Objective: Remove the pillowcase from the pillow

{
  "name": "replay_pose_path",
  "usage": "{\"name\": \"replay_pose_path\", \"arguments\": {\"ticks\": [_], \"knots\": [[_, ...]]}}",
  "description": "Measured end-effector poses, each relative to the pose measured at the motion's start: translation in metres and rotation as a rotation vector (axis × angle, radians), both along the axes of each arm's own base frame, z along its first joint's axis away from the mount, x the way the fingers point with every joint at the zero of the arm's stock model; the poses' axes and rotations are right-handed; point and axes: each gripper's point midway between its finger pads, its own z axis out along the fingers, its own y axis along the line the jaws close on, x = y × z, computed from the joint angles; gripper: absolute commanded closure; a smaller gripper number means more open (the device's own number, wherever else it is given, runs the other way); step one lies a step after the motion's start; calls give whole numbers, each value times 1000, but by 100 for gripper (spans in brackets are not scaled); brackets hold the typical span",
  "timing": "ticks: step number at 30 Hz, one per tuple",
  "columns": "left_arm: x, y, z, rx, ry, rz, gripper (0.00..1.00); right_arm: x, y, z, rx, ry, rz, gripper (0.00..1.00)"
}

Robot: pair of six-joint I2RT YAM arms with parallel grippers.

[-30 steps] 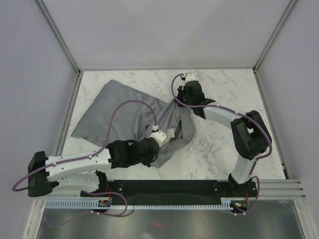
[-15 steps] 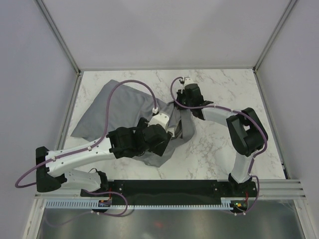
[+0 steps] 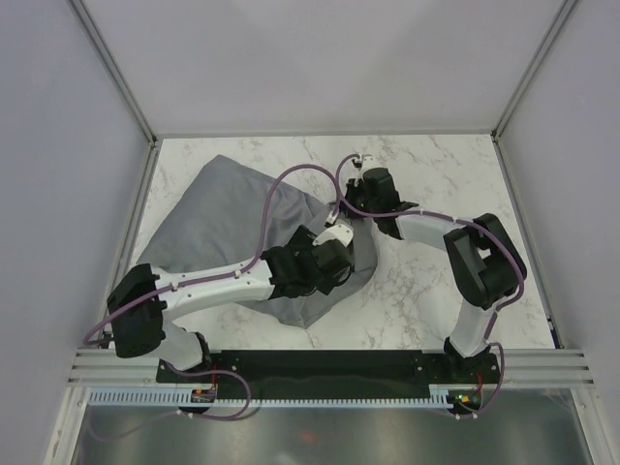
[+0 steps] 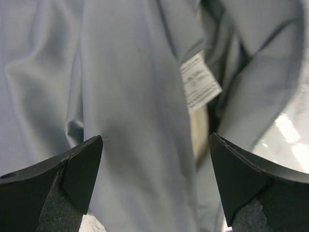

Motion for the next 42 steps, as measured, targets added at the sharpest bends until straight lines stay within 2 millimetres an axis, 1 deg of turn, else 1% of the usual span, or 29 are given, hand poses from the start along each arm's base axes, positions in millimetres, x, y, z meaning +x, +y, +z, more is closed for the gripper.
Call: {"name": "replay_pose_path", "arguments": {"ticks": [2, 3, 5, 7, 8, 10, 11, 12, 13, 15, 16, 17, 18, 20, 21, 23, 27, 28, 30, 33, 36, 39, 42], "knots": [[7, 14, -21, 52, 6, 36, 2, -2, 0, 1, 6, 1, 2, 100], [10, 19, -26, 66, 5, 52, 2, -3, 0, 2, 8, 1, 3, 100], [19, 29, -32, 78, -6, 92, 2, -6, -1, 4, 12, -1, 6, 100], [29, 34, -33, 65, -15, 124, 4, -10, -2, 6, 15, -3, 9, 100], [33, 36, -33, 55, -22, 139, 20, -12, -3, 7, 16, -4, 10, 100], [43, 40, -33, 41, -32, 164, 42, -14, -4, 8, 17, -6, 10, 100], [47, 42, -33, 38, -36, 177, 61, -16, -5, 8, 17, -6, 10, 100], [52, 46, -35, 38, -36, 194, 68, -18, -6, 9, 18, -7, 10, 99], [56, 49, -37, 41, -36, 206, 78, -20, -7, 10, 18, -9, 10, 98], [62, 56, -42, 46, -33, 228, 88, -26, -10, 14, 20, -11, 11, 89], [63, 60, -43, 49, -30, 237, 95, -30, -12, 16, 23, -10, 12, 80], [64, 61, -44, 50, -29, 241, 98, -35, -13, 19, 27, -9, 12, 62], [65, 62, -45, 47, -26, 243, 98, -39, -15, 23, 34, -10, 11, 52], [65, 63, -46, 42, -20, 245, 98, -51, -17, 32, 37, -21, 17, 36], [66, 62, -46, 36, -16, 245, 98, -58, -17, 36, 36, -28, 23, 34], [68, 62, -47, 21, -3, 244, 98, -77, -14, 48, 32, -52, 39, 32], [70, 62, -48, -7, 21, 245, 98, -132, 9, 74, 66, -114, 119, 31], [71, 63, -49, -11, 26, 245, 98, -146, 14, 78, 92, -122, 139, 31], [71, 62, -49, -24, 36, 242, 98, -167, 11, 79, 129, -120, 150, 31], [69, 63, -50, -47, 44, 240, 98, -184, 1, 66, 161, -86, 124, 31], [66, 63, -49, -75, 50, 240, 98, -196, -3, 47, 176, -35, 111, 31], [60, 63, -46, -112, 59, 238, 98, -202, -1, 34, 194, -3, 106, 31], [55, 62, -44, -148, 67, 235, 98, -200, 6, 29, 228, 11, 101, 31]]}}
